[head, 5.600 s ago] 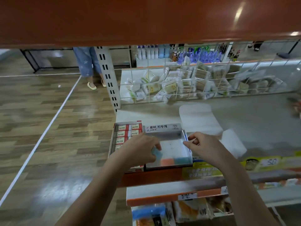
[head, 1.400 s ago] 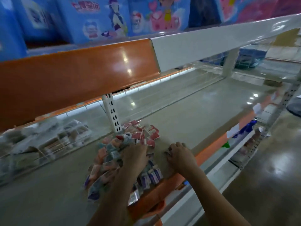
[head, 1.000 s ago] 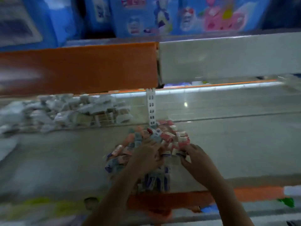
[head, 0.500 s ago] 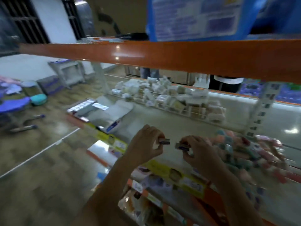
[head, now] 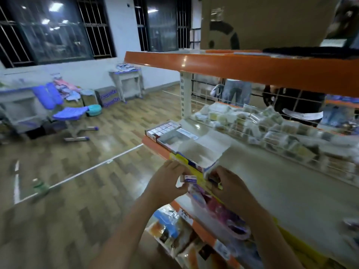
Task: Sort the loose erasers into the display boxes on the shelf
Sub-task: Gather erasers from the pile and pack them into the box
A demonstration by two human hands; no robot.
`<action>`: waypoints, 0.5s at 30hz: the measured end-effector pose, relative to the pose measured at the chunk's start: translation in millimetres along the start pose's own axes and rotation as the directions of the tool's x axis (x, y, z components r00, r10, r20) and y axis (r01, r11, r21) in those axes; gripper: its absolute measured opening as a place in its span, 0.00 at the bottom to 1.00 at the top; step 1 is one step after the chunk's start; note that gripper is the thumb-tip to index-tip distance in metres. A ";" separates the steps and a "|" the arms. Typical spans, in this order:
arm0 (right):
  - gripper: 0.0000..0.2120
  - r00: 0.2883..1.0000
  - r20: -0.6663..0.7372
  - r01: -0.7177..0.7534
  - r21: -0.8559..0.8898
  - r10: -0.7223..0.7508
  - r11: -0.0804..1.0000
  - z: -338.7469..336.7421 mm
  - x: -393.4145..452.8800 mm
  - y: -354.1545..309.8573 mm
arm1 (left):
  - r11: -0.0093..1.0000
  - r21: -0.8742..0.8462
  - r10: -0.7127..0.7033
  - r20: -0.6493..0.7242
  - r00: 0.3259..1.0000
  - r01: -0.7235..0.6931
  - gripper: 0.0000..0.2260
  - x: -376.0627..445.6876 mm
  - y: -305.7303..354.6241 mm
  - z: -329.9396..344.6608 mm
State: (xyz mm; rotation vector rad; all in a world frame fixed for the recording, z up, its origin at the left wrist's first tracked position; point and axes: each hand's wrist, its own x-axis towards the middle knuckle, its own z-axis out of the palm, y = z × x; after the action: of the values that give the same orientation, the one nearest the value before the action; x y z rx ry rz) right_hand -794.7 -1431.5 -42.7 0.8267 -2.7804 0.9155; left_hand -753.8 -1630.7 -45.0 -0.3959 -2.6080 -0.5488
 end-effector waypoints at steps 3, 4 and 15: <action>0.09 1.000 0.008 -0.027 0.003 0.027 1.000 14.8 29.3 -7.0 | 0.998 -0.012 -0.068 0.006 0.998 0.068 0.12 1.9 -38.4 4.2; 0.08 1.000 0.006 -0.030 0.002 0.030 1.000 19.6 40.0 -6.8 | 0.997 -0.020 -0.080 0.015 0.997 0.080 0.12 4.6 -49.0 5.9; 0.08 0.990 0.110 -0.075 -0.139 0.091 0.988 38.5 153.7 31.6 | 0.998 -0.057 -0.021 0.101 0.995 0.027 0.09 91.0 -126.5 34.7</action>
State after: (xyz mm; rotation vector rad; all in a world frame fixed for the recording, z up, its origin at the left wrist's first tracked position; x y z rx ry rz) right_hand -938.8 -1503.9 -51.5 0.7725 -2.9584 0.7031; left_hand -890.0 -1710.2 -69.6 -0.4210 -2.7010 -0.6304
